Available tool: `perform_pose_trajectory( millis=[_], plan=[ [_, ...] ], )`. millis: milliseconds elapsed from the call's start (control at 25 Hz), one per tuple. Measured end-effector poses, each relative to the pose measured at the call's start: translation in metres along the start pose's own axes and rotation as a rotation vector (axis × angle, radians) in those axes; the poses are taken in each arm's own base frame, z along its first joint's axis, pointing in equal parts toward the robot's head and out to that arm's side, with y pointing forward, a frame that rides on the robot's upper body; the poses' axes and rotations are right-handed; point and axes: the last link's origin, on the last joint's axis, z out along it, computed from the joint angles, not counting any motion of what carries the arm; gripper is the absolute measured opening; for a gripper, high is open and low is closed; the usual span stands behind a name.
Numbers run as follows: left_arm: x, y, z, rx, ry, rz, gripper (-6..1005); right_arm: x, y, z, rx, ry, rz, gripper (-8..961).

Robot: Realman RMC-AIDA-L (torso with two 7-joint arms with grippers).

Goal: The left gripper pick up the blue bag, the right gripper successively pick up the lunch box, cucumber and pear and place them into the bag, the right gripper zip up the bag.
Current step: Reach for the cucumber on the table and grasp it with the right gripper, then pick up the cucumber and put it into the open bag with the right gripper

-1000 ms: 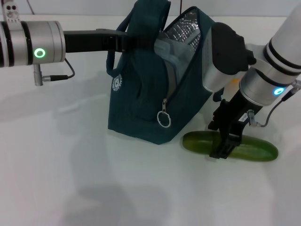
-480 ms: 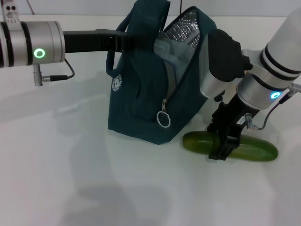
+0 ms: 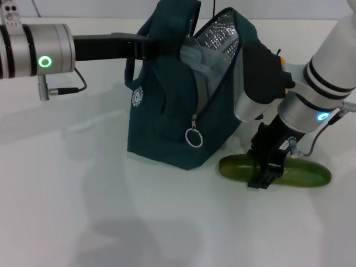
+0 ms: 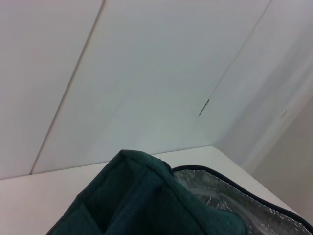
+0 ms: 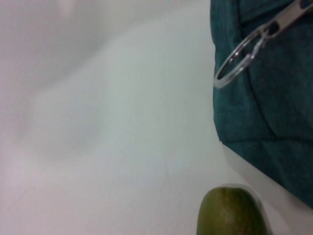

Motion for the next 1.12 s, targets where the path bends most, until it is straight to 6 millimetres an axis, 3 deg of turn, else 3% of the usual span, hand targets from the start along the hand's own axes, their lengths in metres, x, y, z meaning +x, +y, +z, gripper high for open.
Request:
perform_pose_trajectory(
  millis=[320,600,840,1120],
  plan=[
    [-0.001,-0.002,-0.002,0.006,0.002,-0.004,40,-0.005,0.002,-0.007,0.004,-0.001,-0.013,629],
    [-0.002,-0.004,-0.007,0.013,0.013,-0.011,40,-0.006,0.011,-0.028,-0.019,-0.008,-0.026,628],
    [-0.002,-0.005,-0.011,0.014,0.036,-0.01,40,0.008,0.016,-0.05,0.009,-0.066,0.01,628],
    [-0.001,-0.007,-0.014,0.019,0.051,-0.013,40,0.041,0.027,-0.079,0.018,-0.166,0.101,628]
  ],
)
